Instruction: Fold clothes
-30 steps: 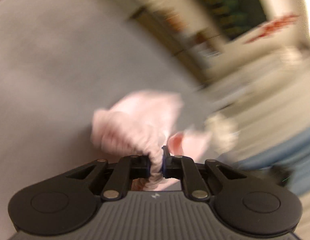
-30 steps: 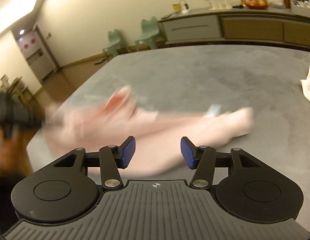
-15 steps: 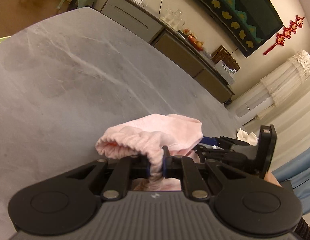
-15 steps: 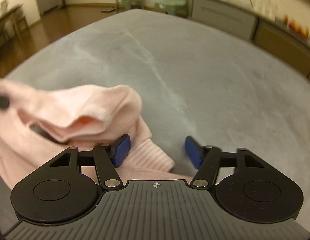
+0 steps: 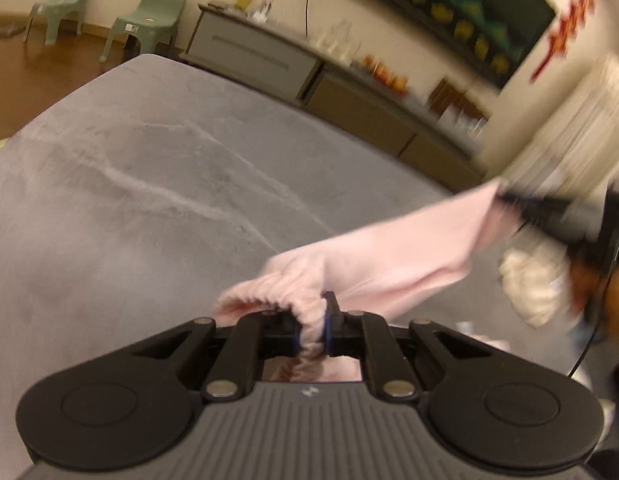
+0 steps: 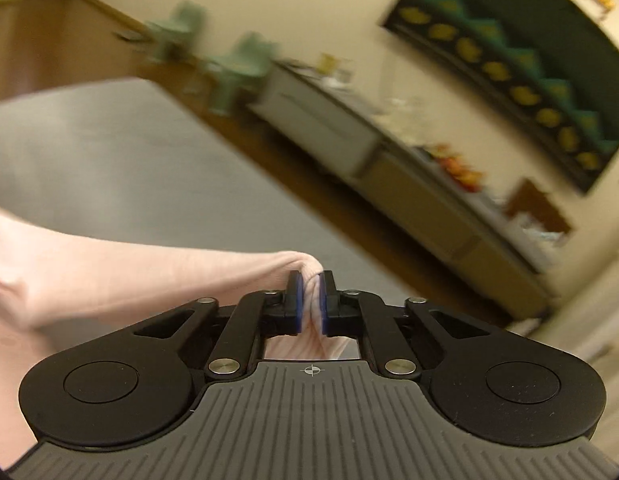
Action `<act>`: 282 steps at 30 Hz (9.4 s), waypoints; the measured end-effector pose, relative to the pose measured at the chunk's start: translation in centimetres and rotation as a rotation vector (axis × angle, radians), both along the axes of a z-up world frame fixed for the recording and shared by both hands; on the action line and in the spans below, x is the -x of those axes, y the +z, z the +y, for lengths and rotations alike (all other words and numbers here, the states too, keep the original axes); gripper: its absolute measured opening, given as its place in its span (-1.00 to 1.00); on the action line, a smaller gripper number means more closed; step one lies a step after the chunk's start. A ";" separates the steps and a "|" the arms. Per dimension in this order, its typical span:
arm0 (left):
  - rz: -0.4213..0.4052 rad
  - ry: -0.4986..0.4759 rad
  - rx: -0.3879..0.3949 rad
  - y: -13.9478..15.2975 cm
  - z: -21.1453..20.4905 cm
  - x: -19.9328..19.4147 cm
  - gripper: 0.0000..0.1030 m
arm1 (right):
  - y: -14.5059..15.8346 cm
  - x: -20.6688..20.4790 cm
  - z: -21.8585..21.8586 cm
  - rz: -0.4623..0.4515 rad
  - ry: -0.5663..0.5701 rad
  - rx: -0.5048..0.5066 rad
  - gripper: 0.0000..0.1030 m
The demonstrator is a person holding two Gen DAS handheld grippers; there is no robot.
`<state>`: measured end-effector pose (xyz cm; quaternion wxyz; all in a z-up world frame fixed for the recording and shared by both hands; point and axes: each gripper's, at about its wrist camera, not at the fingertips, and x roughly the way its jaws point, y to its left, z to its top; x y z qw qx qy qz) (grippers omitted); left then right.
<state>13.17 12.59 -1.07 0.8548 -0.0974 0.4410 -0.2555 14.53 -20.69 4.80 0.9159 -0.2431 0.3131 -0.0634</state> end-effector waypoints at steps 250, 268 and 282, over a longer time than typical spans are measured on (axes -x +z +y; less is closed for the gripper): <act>-0.129 0.082 -0.122 -2.3 -1.7 6.3 -0.46 | -8.9 17.2 -9.2 0.068 0.065 -0.583 -0.48; -0.133 0.023 -0.063 -0.2 -4.2 6.6 -0.17 | -10.8 16.5 -15.4 0.077 -0.216 -0.805 0.10; -0.174 0.005 0.136 2.1 -3.3 6.1 -0.12 | -6.6 17.6 -6.2 -0.080 -0.102 -0.395 -0.87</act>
